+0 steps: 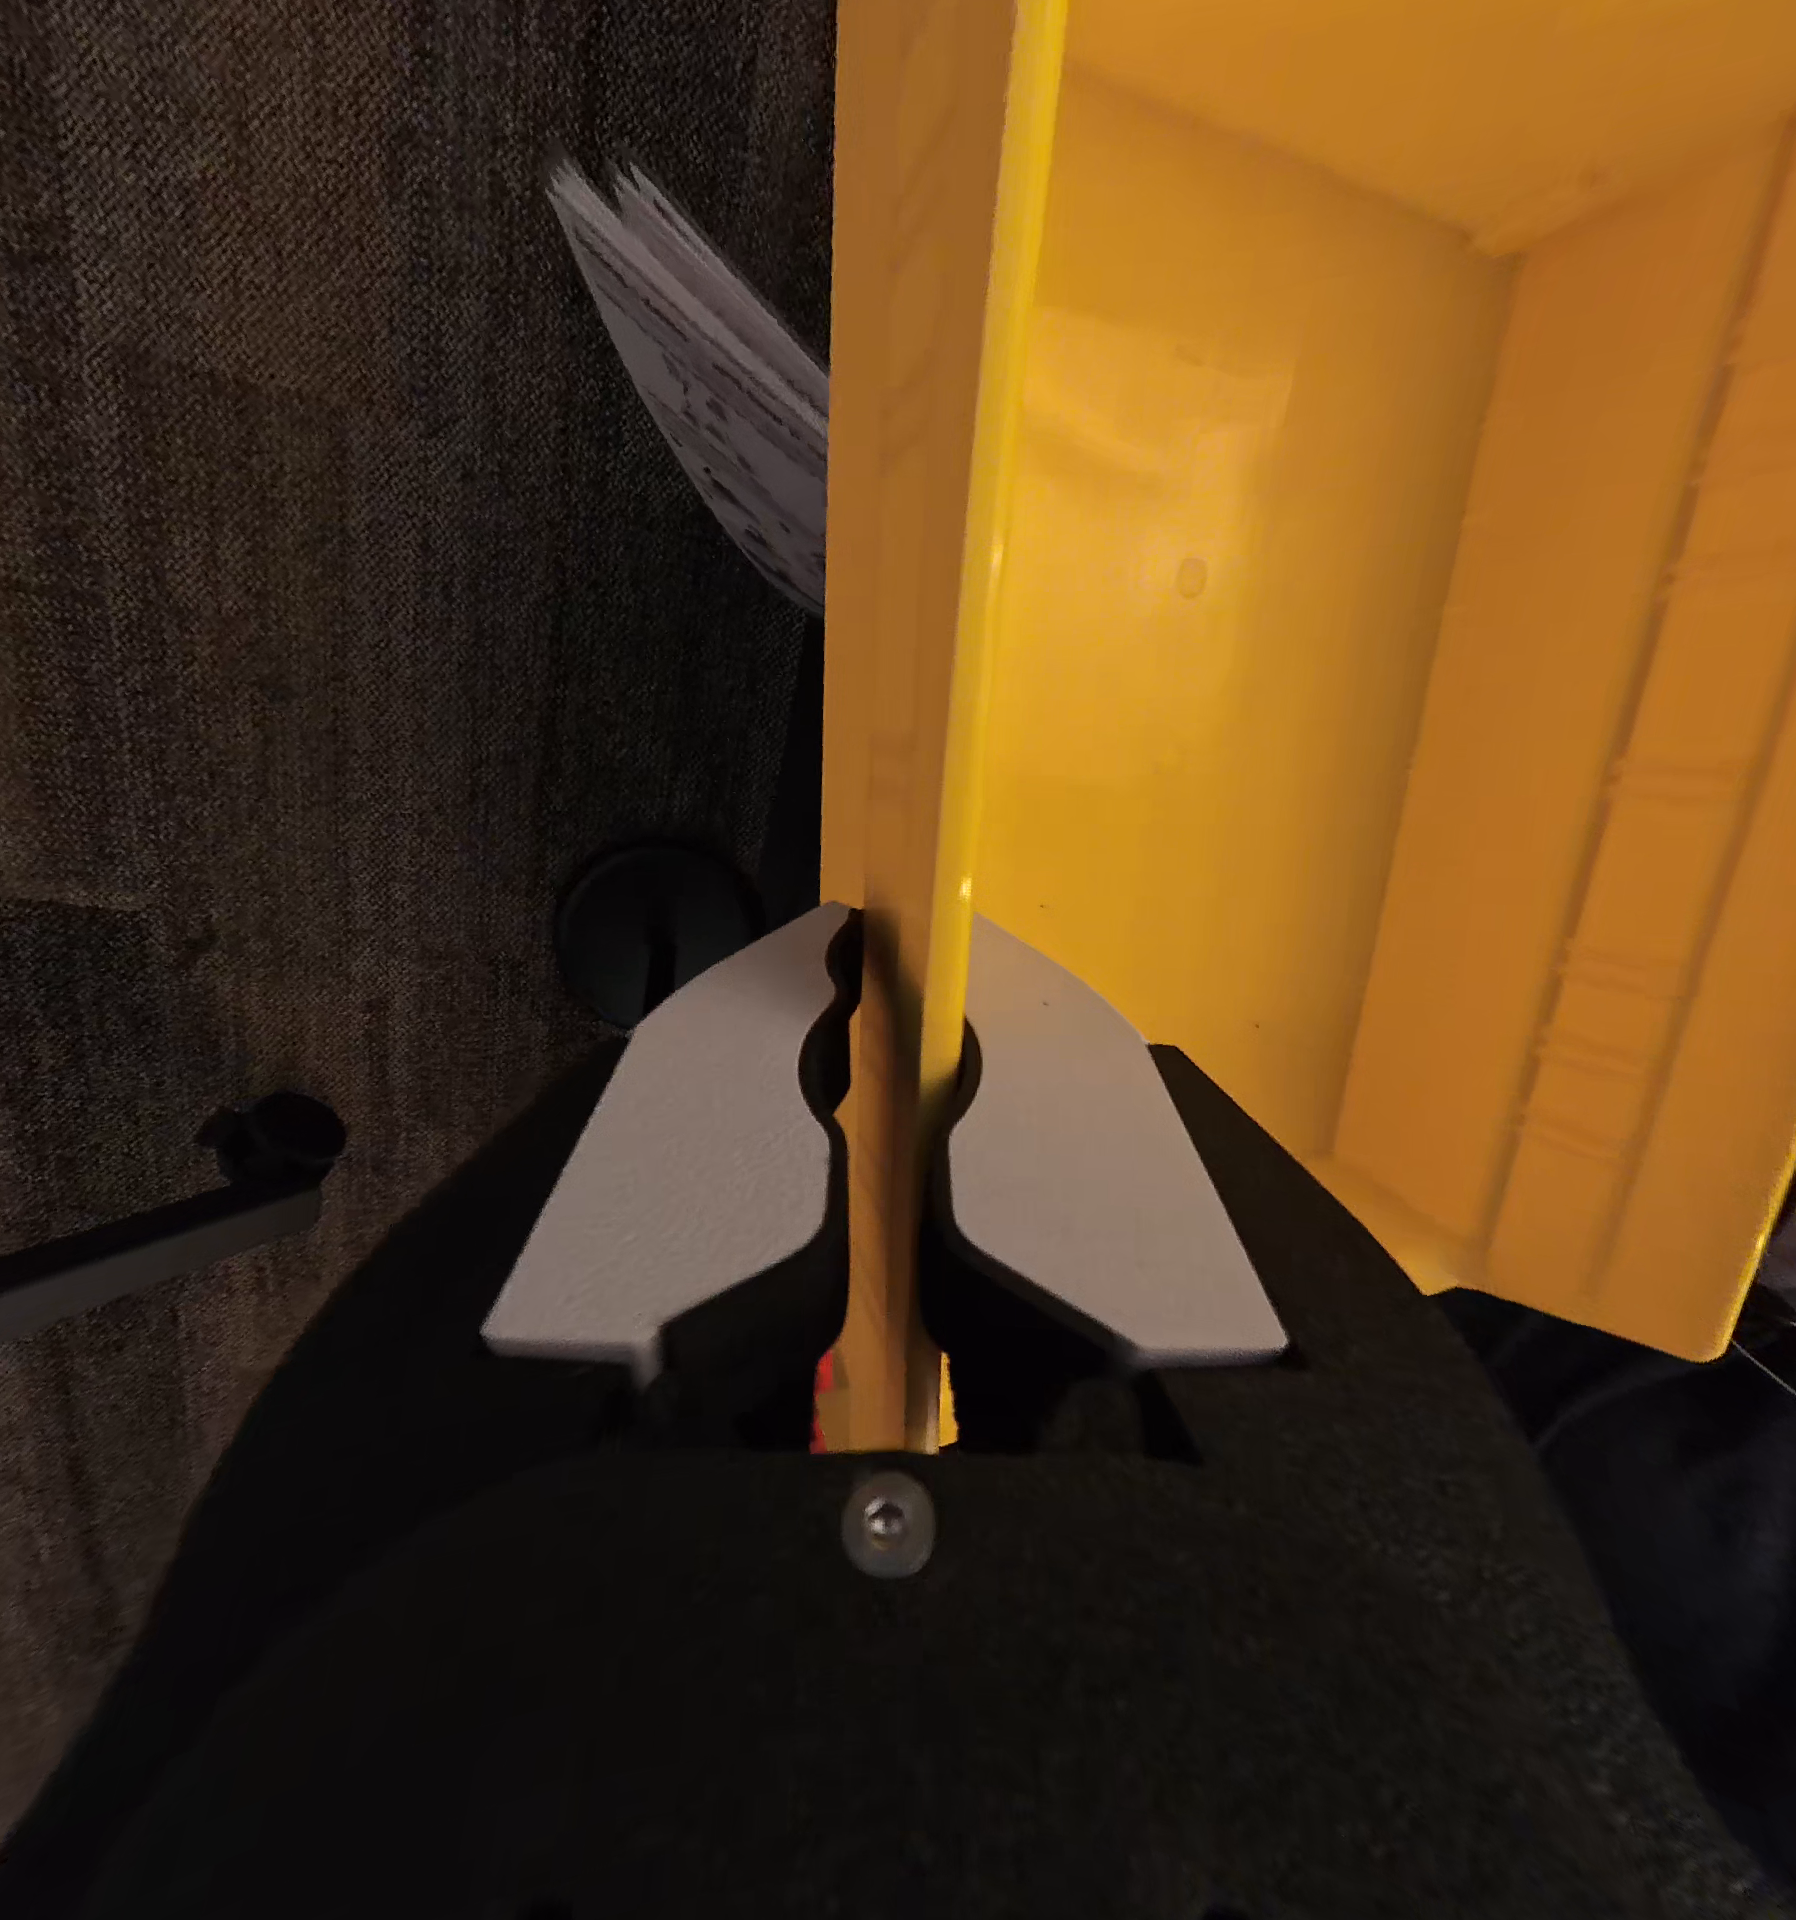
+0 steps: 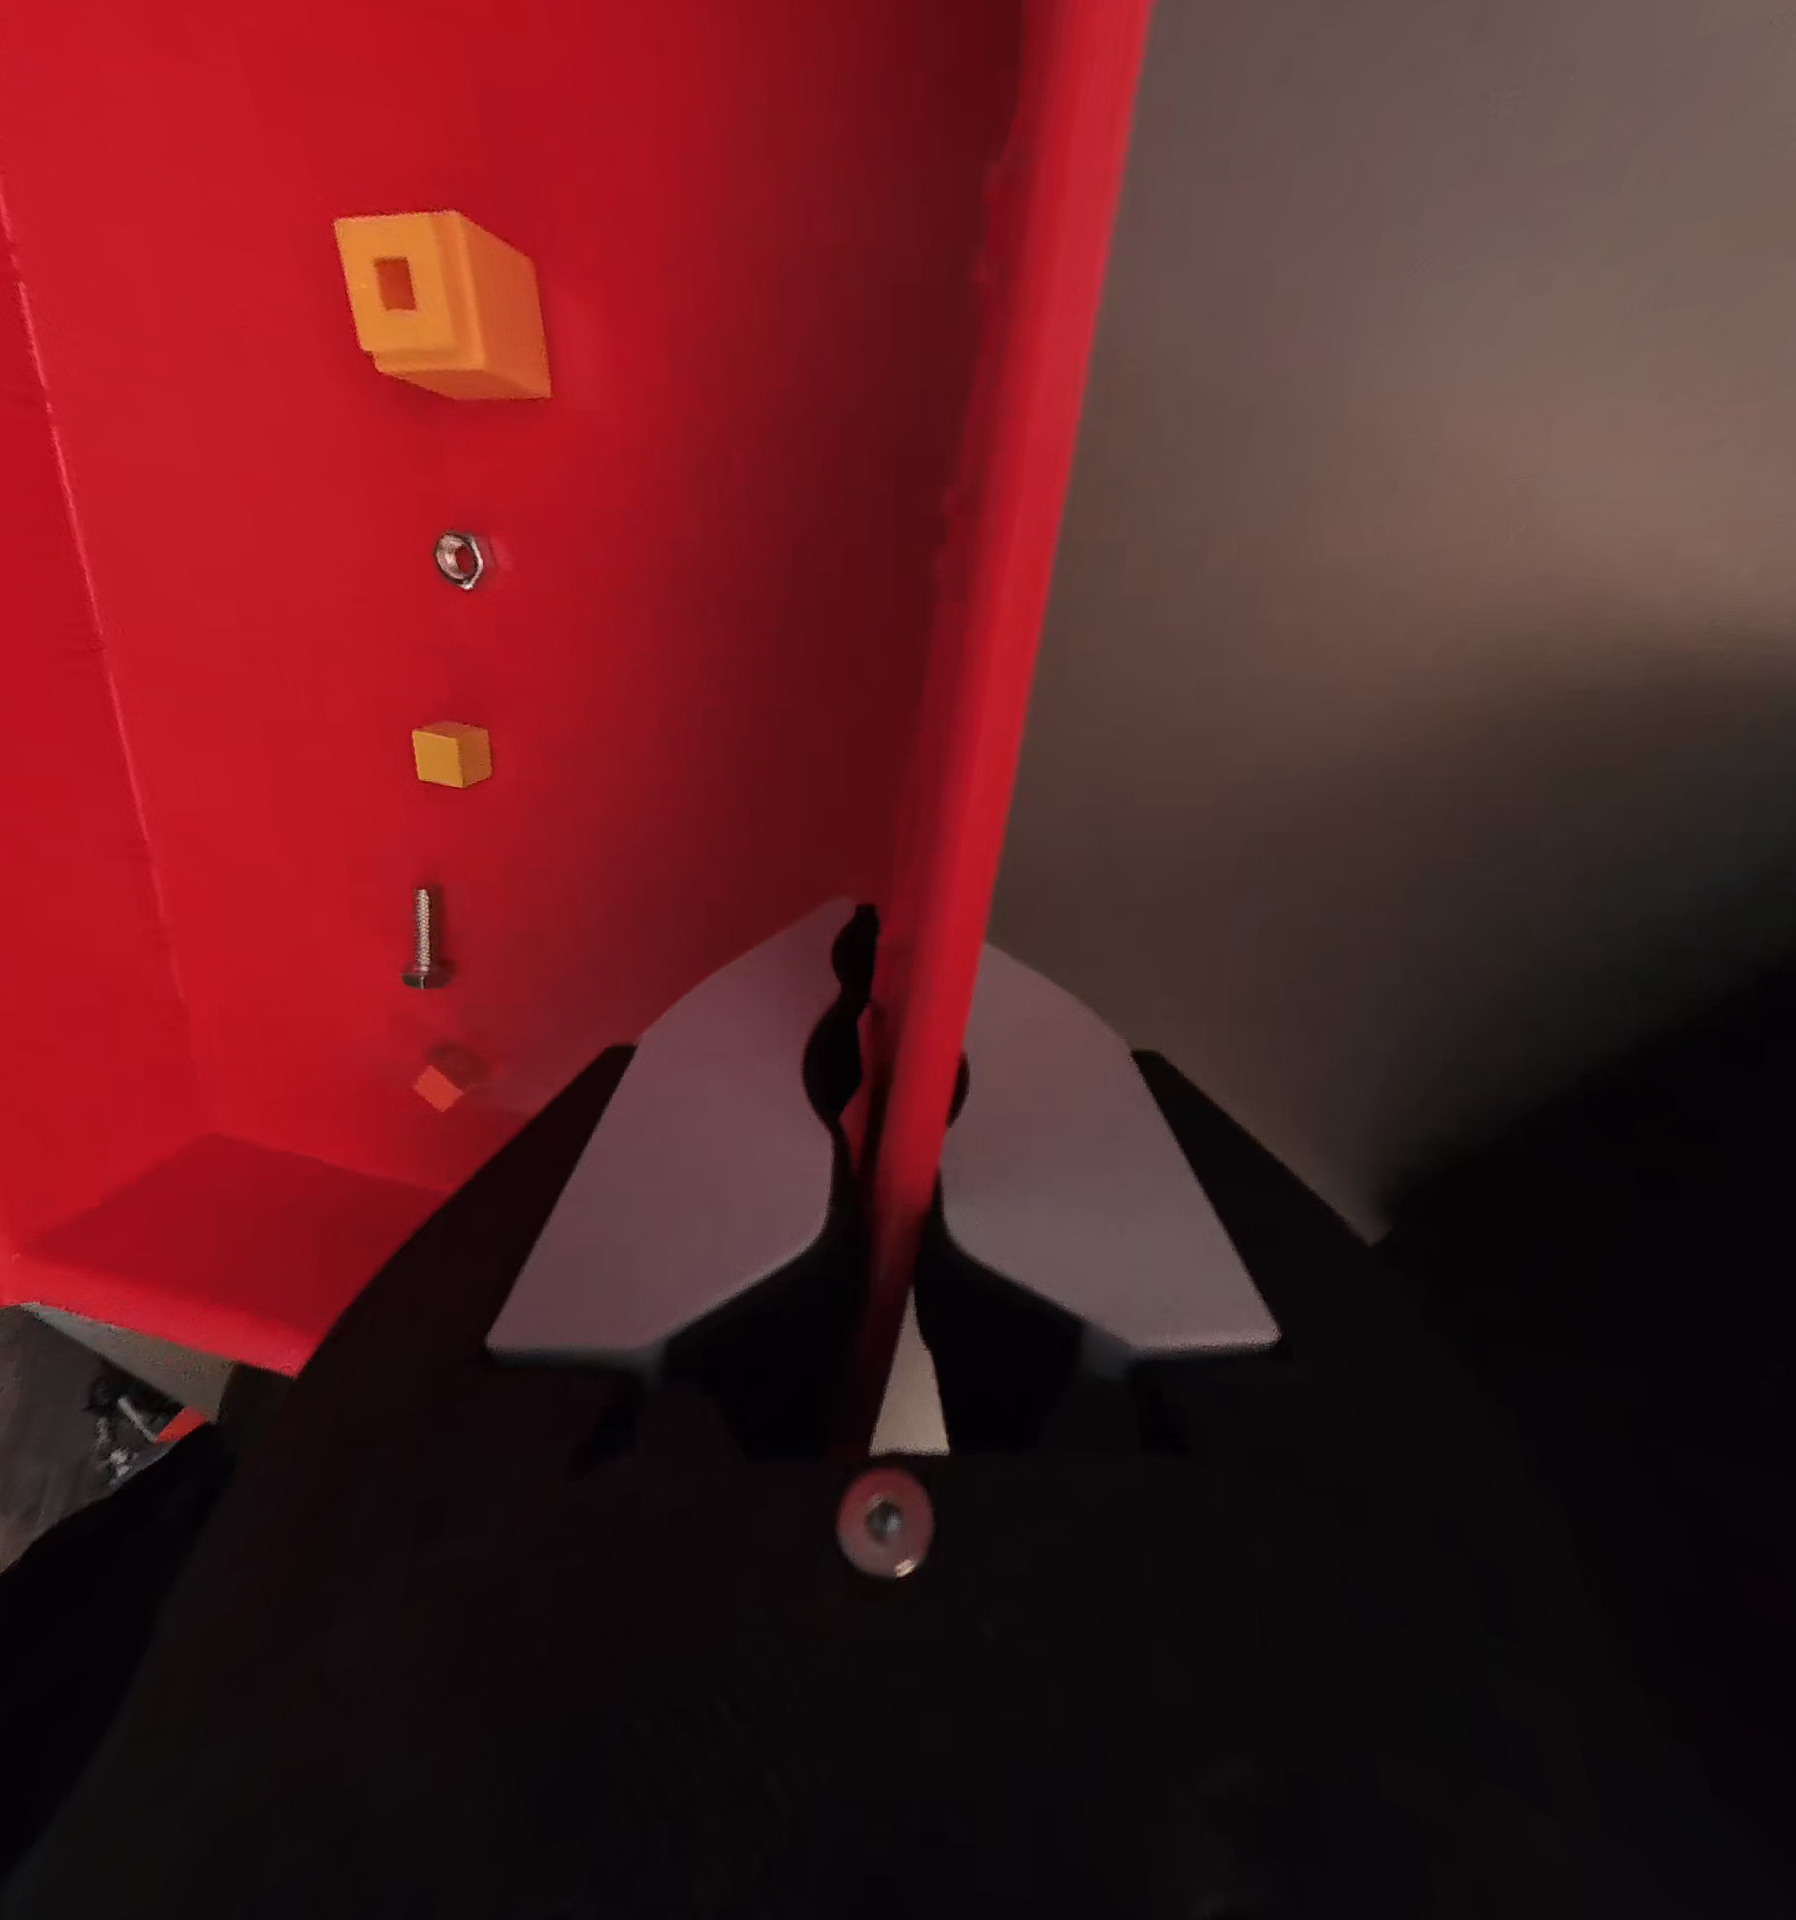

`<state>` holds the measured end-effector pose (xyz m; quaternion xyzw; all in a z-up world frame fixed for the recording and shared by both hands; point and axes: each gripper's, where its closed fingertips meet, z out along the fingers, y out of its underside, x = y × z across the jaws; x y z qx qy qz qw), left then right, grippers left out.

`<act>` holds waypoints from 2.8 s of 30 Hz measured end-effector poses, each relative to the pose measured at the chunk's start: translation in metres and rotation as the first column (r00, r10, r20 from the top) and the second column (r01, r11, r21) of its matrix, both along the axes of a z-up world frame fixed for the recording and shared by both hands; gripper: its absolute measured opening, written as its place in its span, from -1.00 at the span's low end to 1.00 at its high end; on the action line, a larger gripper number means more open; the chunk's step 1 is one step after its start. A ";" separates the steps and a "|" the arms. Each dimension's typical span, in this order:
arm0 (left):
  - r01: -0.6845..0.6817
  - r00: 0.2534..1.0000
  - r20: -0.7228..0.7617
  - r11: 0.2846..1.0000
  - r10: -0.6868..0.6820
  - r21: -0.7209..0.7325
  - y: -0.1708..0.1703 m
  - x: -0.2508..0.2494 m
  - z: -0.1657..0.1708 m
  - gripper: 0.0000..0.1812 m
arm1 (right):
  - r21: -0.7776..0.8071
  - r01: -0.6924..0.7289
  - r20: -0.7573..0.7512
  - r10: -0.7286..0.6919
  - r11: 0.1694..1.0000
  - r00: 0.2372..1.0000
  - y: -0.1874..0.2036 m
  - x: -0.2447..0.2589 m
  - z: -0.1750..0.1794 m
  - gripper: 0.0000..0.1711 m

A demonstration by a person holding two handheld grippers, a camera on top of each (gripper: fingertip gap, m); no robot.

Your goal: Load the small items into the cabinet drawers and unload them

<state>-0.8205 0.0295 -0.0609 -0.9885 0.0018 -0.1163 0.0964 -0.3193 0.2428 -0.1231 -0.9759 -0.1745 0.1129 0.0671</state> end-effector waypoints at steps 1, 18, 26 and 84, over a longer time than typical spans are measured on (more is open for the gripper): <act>0.005 1.000 0.001 1.000 -0.005 -0.001 0.001 0.003 0.001 -0.90 | 0.004 0.004 0.010 -0.004 1.000 1.000 -0.001 0.000 -0.001 -0.94; 0.139 0.987 0.074 0.988 -0.144 0.066 -0.004 0.075 0.041 -0.90 | 0.365 -0.311 -0.164 0.390 0.877 0.906 -0.081 -0.004 0.175 -0.51; 0.321 0.946 0.029 0.946 -0.323 0.047 -0.007 0.152 0.081 -0.89 | 0.573 -0.309 -0.174 0.481 0.759 0.859 -0.187 0.192 0.218 -0.52; 0.665 0.722 0.167 0.740 -0.672 0.099 0.096 1.025 -0.045 -0.89 | 0.846 0.160 -0.398 -0.404 -0.508 0.823 -0.391 0.712 0.302 -0.74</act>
